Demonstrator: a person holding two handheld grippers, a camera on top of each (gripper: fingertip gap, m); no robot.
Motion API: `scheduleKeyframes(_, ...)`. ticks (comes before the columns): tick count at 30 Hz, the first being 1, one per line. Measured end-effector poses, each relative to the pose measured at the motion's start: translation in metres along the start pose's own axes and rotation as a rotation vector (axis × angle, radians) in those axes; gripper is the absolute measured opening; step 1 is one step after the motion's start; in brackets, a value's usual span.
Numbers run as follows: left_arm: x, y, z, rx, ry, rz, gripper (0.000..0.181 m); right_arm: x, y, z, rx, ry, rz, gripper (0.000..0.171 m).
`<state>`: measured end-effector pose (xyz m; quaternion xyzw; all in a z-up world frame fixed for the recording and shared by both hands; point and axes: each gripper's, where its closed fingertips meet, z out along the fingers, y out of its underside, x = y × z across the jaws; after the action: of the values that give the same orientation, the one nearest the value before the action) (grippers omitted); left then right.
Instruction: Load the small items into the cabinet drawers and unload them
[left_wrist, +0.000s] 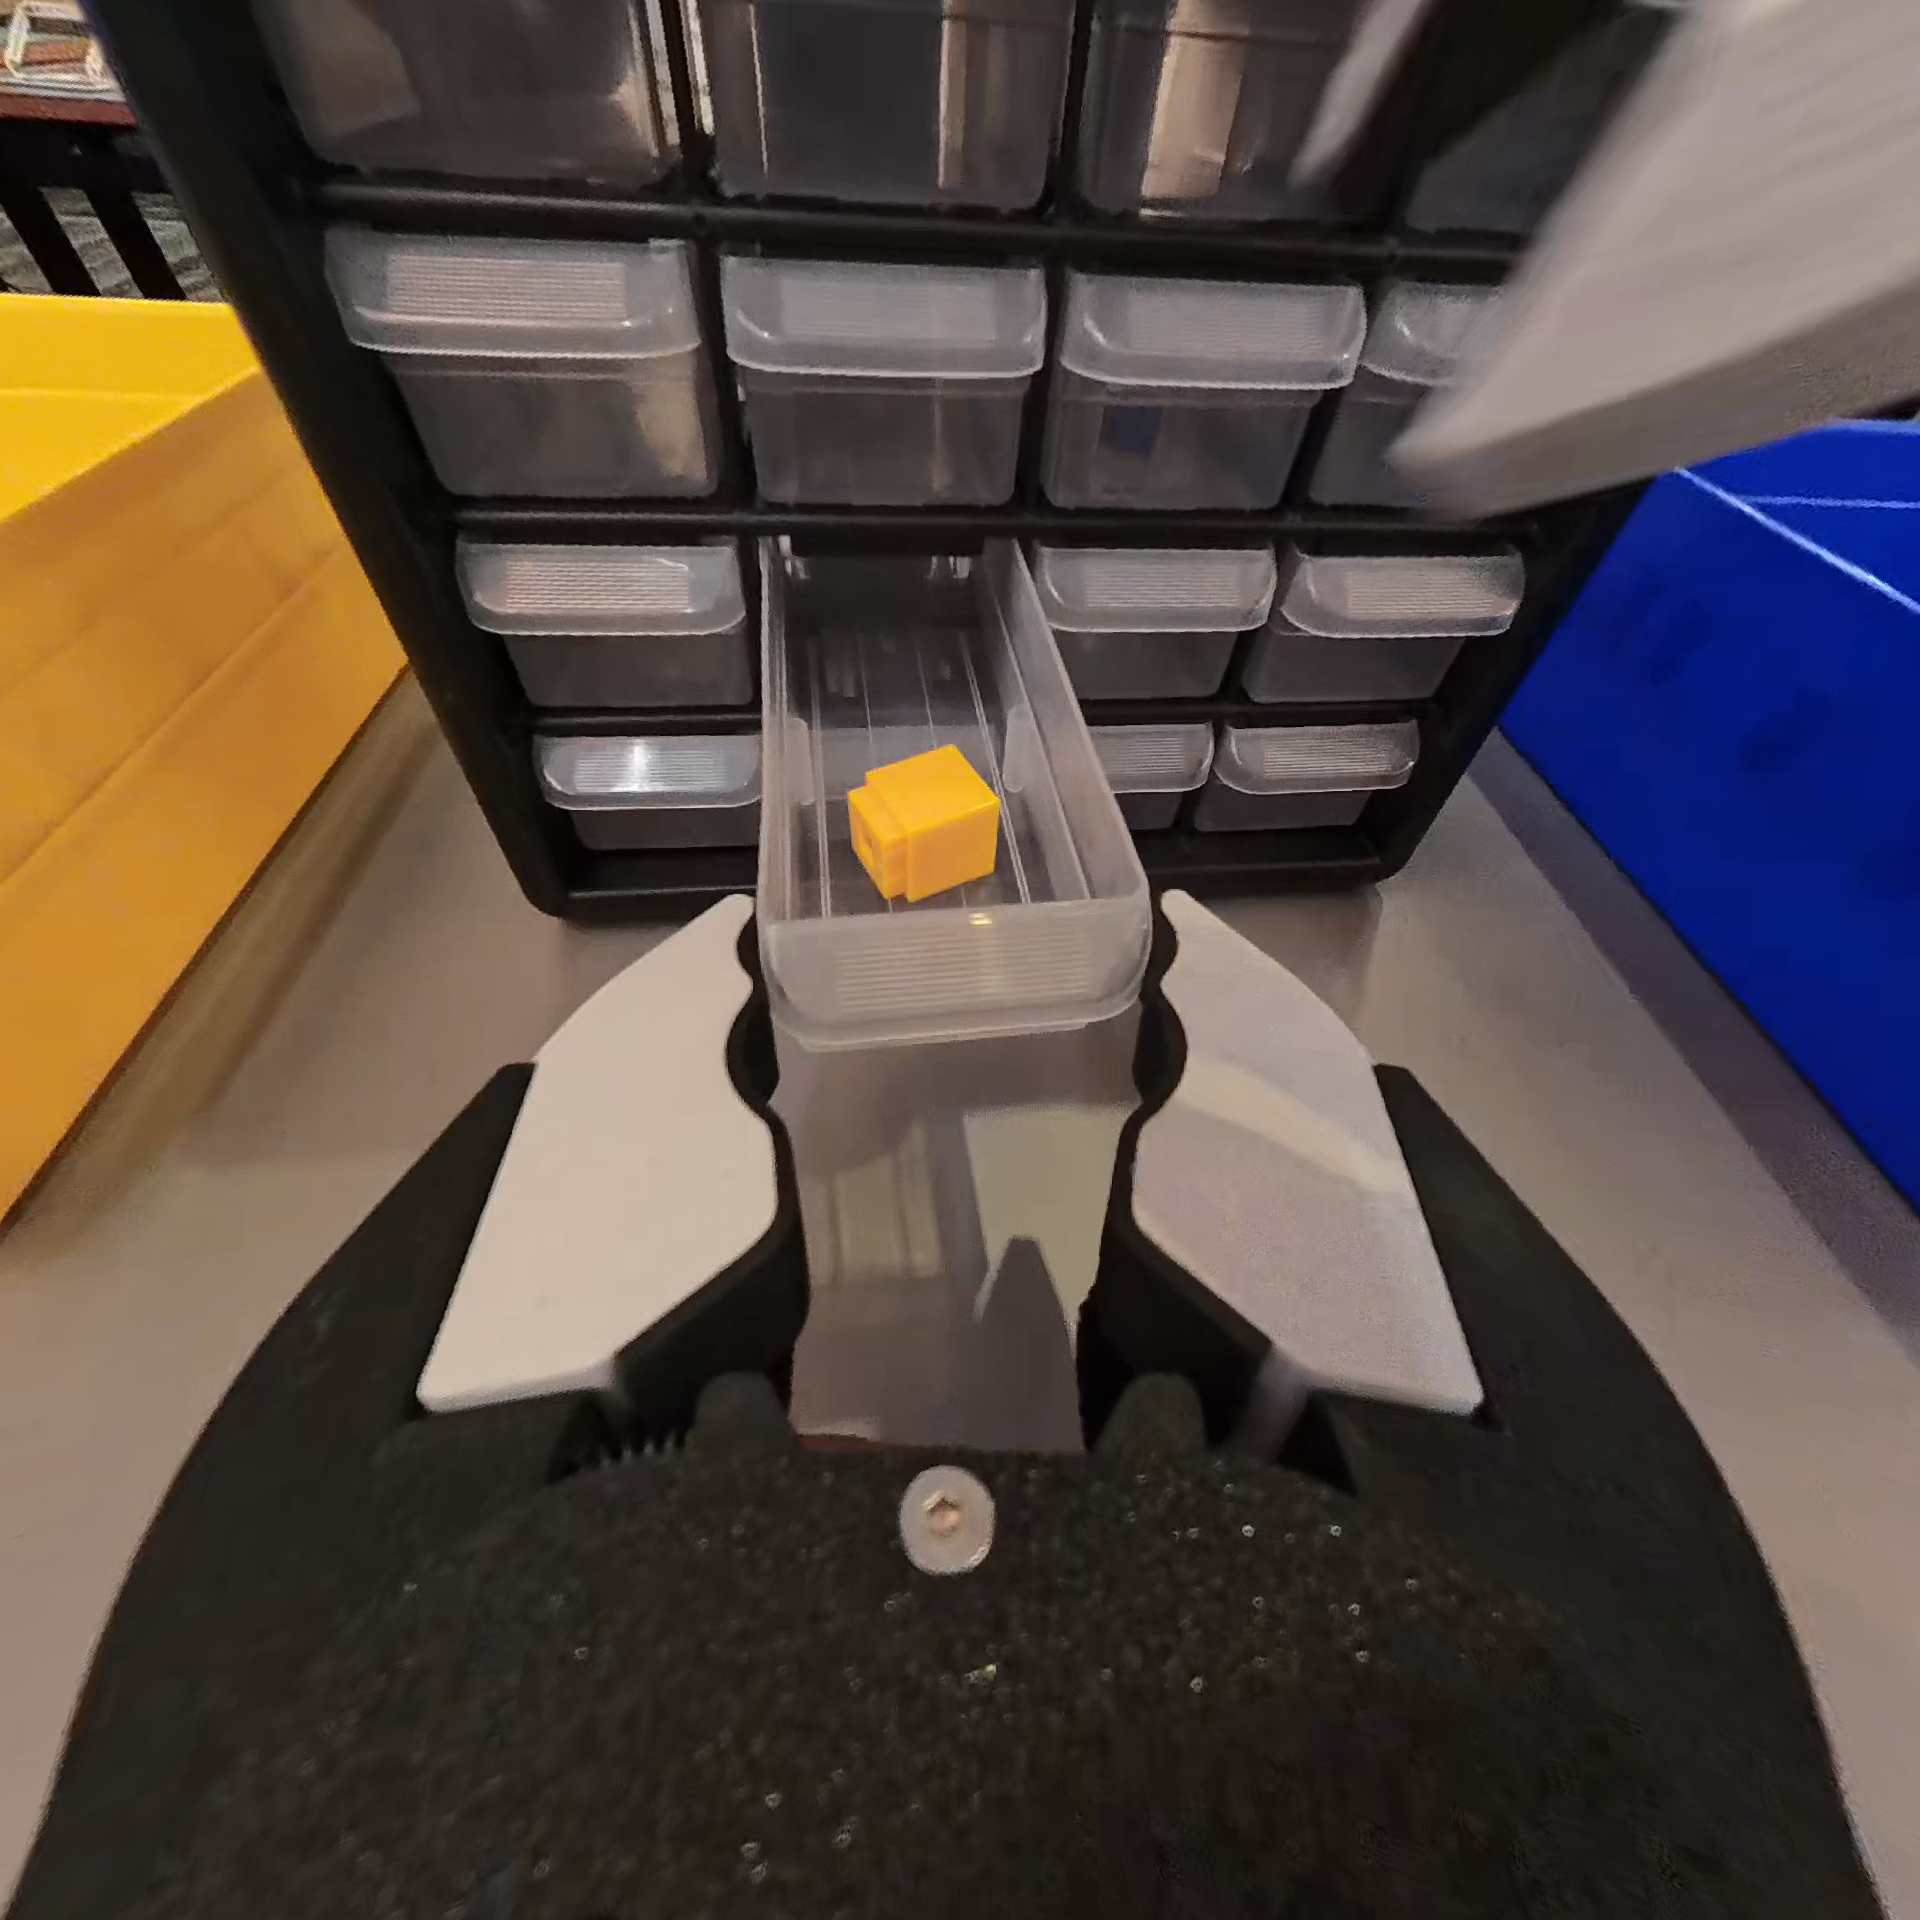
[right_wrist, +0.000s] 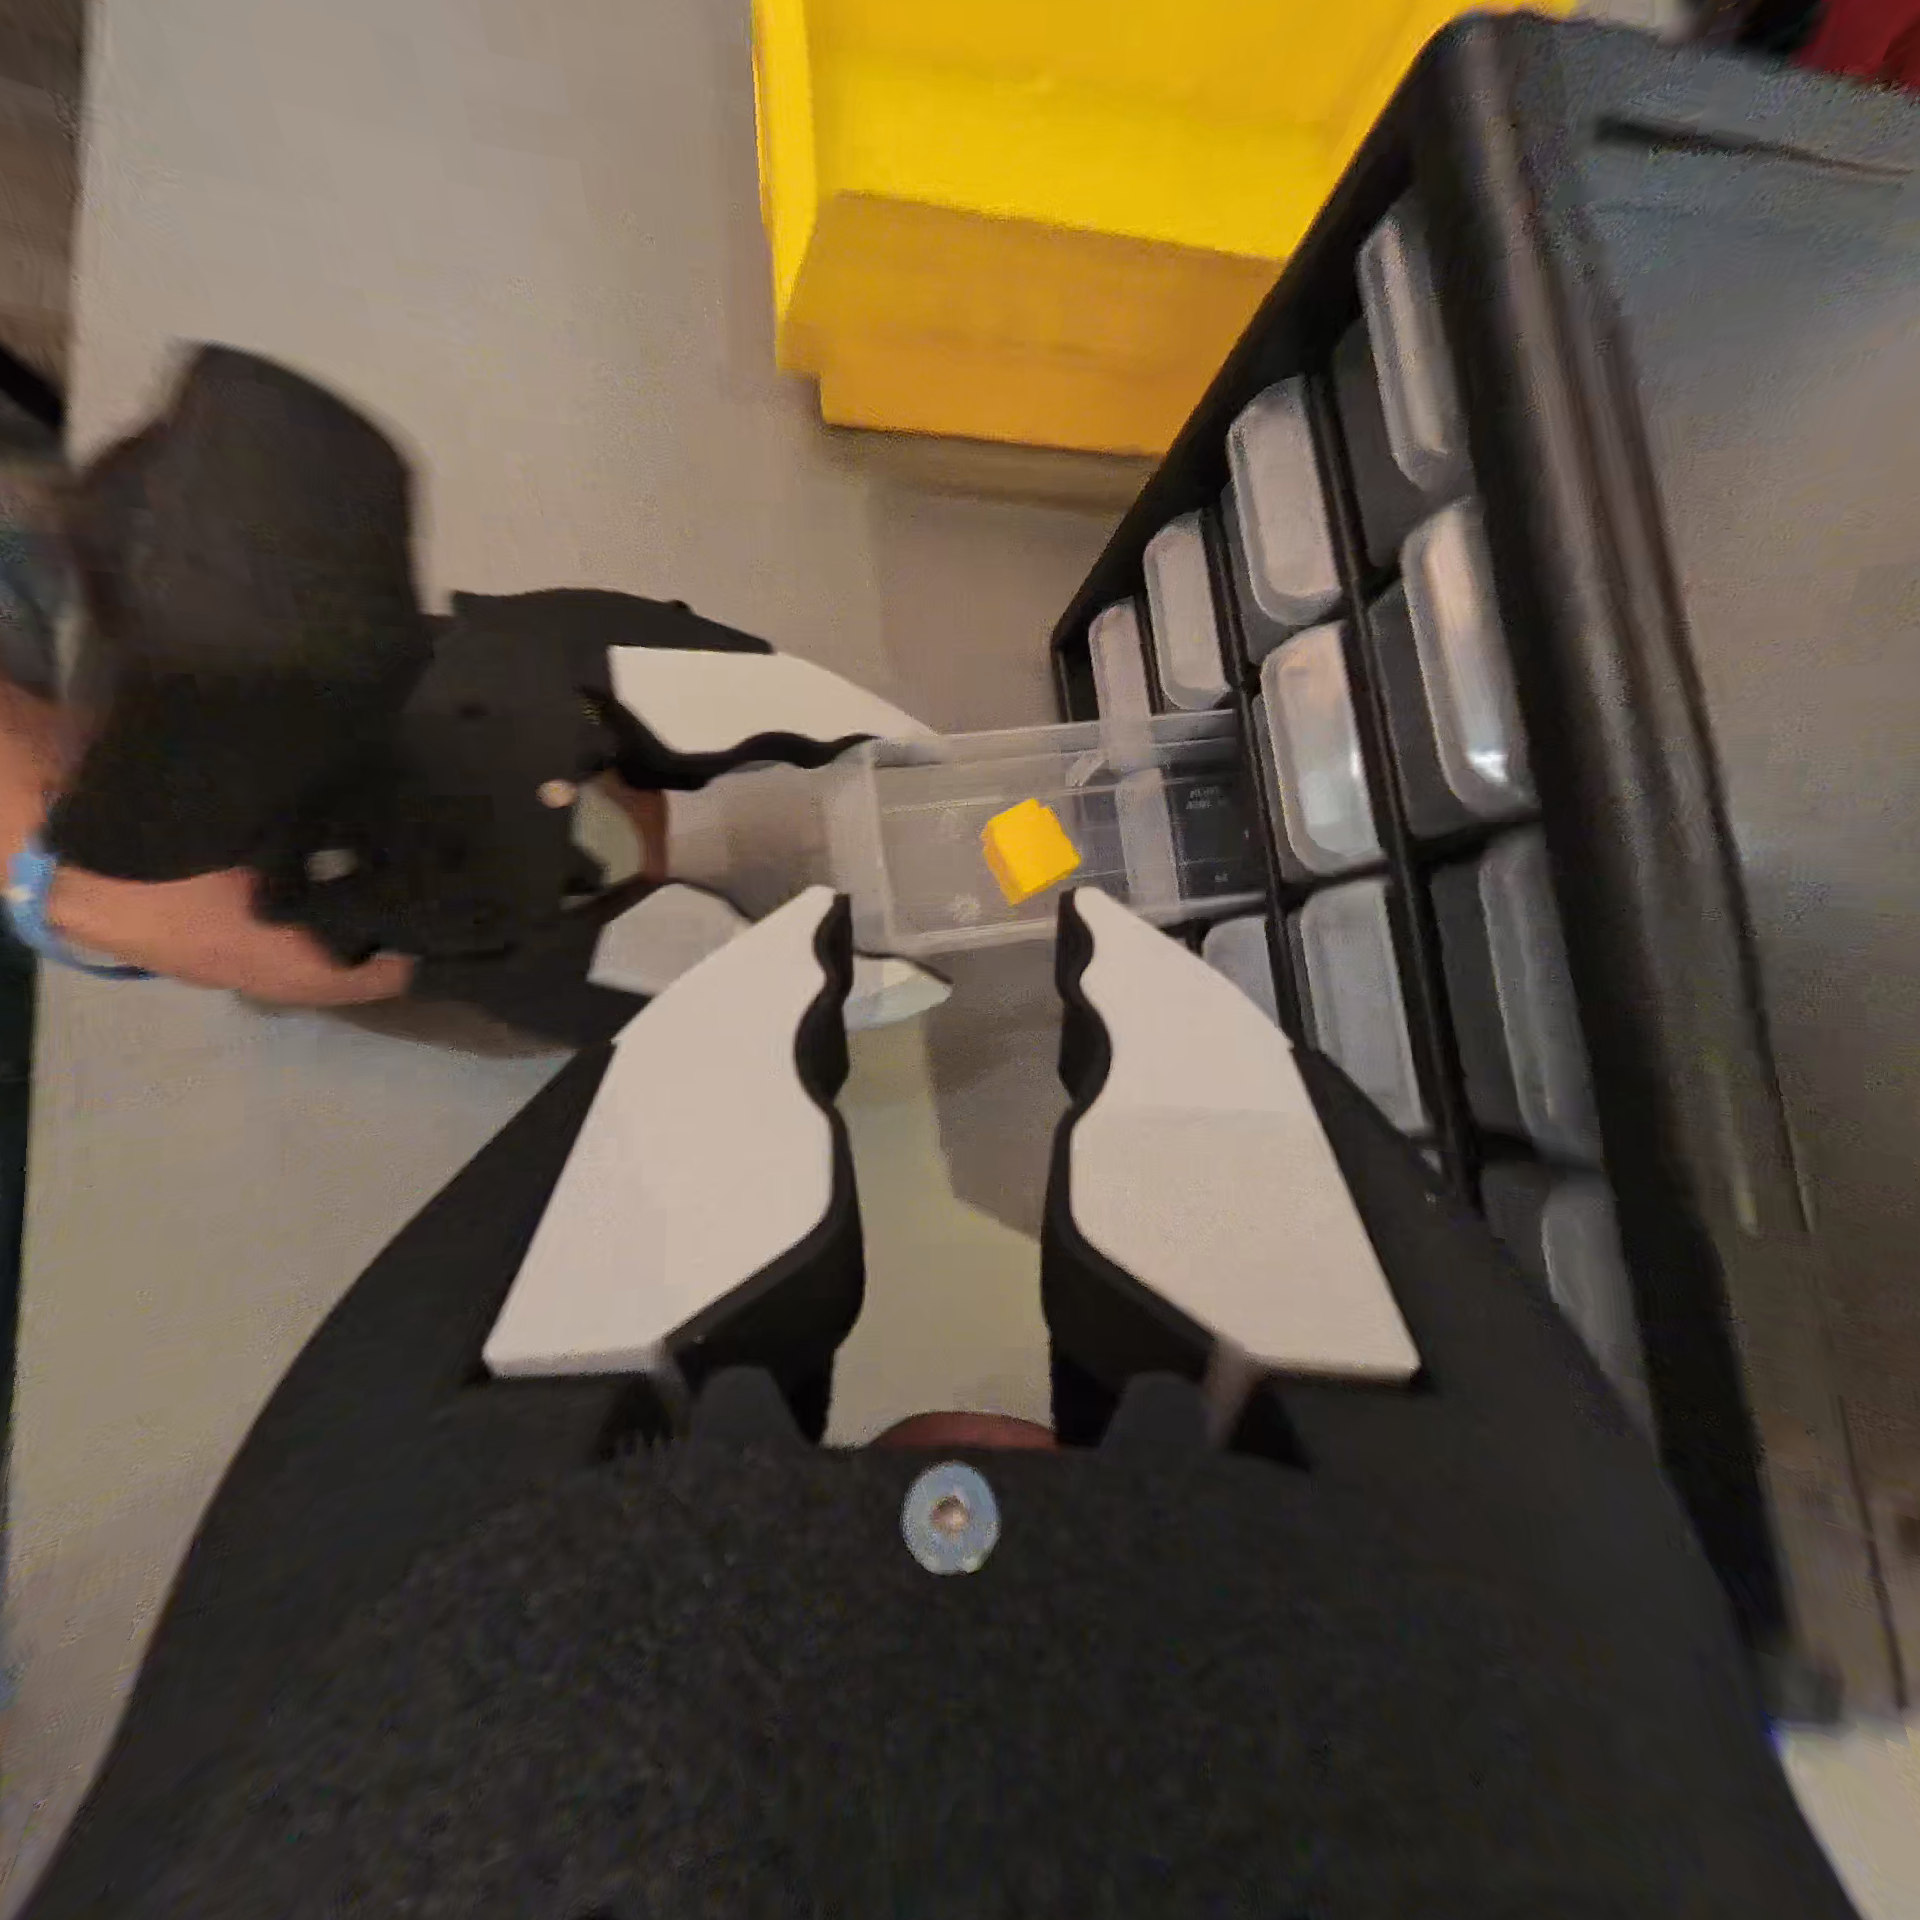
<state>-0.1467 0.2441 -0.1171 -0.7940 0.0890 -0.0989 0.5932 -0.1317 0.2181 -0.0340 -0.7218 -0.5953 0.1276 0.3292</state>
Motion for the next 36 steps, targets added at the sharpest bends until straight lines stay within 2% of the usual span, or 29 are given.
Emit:
scheduleKeyframes(4,0.0,-0.001,-0.006,0.02,-0.001,0.019,0.067,0.002,0.013,0.051,-0.271,-0.101,-0.091,0.039)
scheduleKeyframes(9,0.0,0.001,-0.009,0.016,0.005,0.015,0.067,0.008,0.012,0.079,-0.376,-0.129,-0.153,0.038)
scheduleKeyframes(18,0.0,0.002,-0.012,0.019,0.005,0.022,0.067,0.011,0.034,0.092,-0.551,-0.178,-0.226,0.036)
scheduleKeyframes(19,0.0,0.003,-0.012,0.011,0.003,0.027,0.067,0.01,0.035,0.093,-0.555,-0.188,-0.227,0.034)
scheduleKeyframes(20,0.001,0.004,-0.012,0.008,0.001,0.03,0.067,0.009,0.034,0.093,-0.551,-0.198,-0.227,0.023)
scheduleKeyframes(24,0.001,0.003,-0.013,0.015,0.002,0.031,0.067,0.01,0.031,0.089,-0.536,-0.176,-0.258,0.021)
scheduleKeyframes(27,0.001,0.003,-0.013,0.012,0.004,0.028,0.067,0.011,0.018,0.069,-0.461,-0.152,-0.249,0.021)
scheduleKeyframes(29,0.001,0.003,-0.012,0.009,0.004,0.028,0.067,0.008,0.0,0.043,-0.37,-0.136,-0.239,0.021)
scheduleKeyframes(33,0.001,0.004,-0.012,0.007,0.003,0.028,0.067,0.009,-0.029,-0.039,-0.19,-0.05,-0.228,0.021)
scheduleKeyframes(36,0.0,0.004,-0.012,0.008,0.006,0.022,0.067,0.028,-0.018,-0.11,-0.134,0.1,-0.168,0.021)
